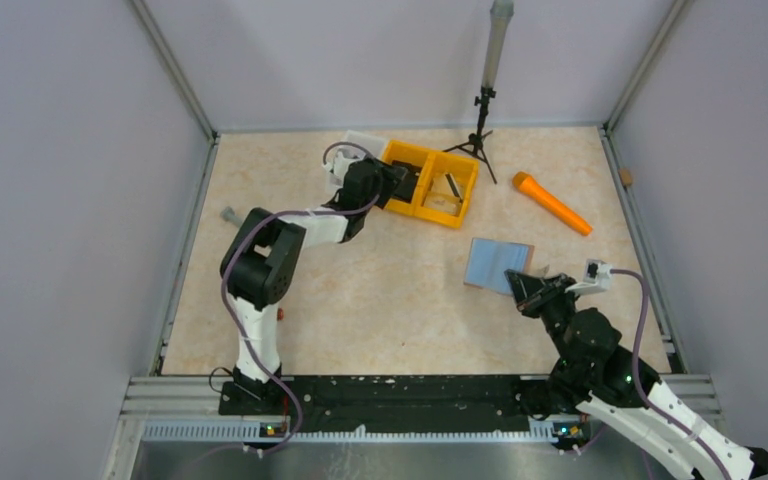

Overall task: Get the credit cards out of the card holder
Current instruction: Place the credit card in the storage box, then close the card holder at the center of the board.

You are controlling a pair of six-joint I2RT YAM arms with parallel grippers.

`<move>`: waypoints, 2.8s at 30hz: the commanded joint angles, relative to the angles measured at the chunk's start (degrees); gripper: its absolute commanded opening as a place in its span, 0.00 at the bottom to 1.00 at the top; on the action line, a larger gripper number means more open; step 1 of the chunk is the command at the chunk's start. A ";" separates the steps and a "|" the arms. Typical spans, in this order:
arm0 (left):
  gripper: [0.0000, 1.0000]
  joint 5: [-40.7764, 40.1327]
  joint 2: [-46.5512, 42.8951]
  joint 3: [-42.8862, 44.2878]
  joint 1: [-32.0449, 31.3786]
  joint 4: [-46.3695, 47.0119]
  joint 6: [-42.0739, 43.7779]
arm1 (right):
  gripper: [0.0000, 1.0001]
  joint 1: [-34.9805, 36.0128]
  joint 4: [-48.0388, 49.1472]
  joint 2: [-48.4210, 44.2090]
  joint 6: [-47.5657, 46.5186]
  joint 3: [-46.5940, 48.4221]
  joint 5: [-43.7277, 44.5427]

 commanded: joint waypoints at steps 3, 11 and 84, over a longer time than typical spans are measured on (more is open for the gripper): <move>0.65 9.00 -16.22 -8.95 0.07 -2.34 10.97 | 0.00 0.03 5.80 -0.71 -1.54 -0.04 -3.97; 0.75 32.44 -34.24 -20.72 0.06 -6.06 20.51 | 0.00 -0.05 15.03 -0.36 3.34 -2.56 -12.48; 0.00 40.60 -23.88 -35.21 -16.74 10.20 12.43 | 0.52 0.09 22.67 28.65 3.54 1.55 -32.23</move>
